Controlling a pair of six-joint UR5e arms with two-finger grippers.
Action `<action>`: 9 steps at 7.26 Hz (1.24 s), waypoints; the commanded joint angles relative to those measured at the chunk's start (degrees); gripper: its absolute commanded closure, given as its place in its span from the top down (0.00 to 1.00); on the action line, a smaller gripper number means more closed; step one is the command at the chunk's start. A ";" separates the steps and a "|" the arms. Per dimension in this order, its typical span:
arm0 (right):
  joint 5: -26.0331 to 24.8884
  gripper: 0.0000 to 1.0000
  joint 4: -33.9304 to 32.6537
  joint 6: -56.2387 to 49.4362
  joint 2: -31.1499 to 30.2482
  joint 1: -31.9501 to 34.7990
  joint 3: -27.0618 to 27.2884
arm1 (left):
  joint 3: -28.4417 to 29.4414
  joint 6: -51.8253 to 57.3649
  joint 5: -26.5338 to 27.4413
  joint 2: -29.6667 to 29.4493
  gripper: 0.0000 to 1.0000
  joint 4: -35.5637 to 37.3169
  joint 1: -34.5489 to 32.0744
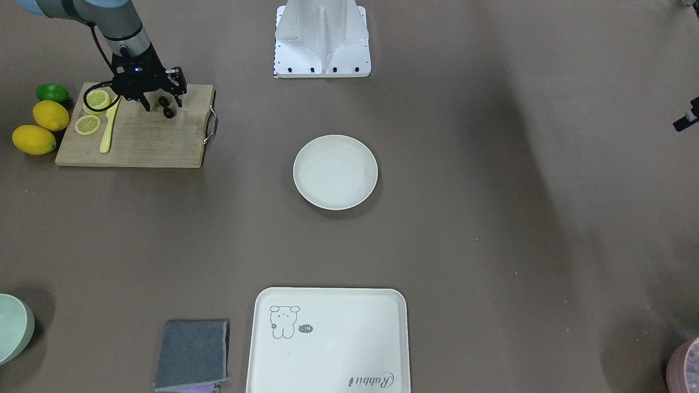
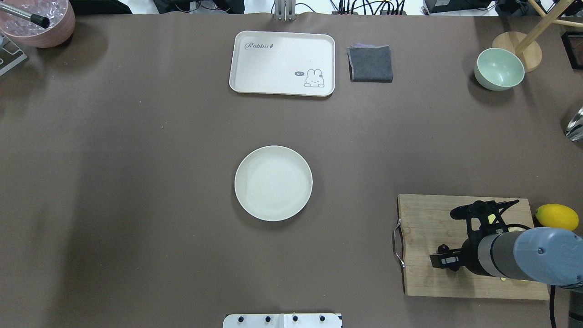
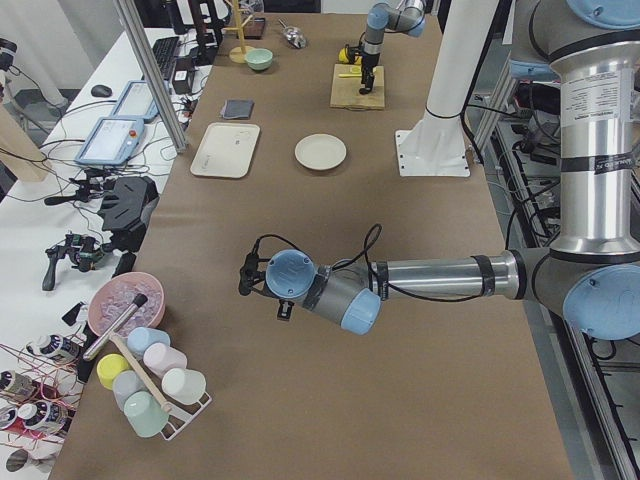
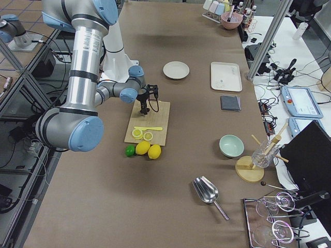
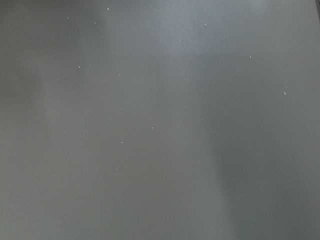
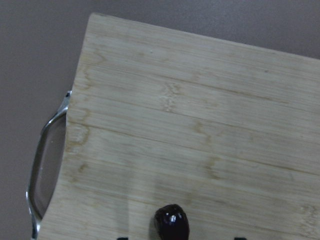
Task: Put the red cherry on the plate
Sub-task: 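Lower the right gripper and pinch the cherry pair by the stems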
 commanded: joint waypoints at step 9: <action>-1.54 0.00 0.50 0.51 -0.74 -1.78 0.86 | -0.14 0.09 0.00 -0.01 0.99 -0.09 -0.07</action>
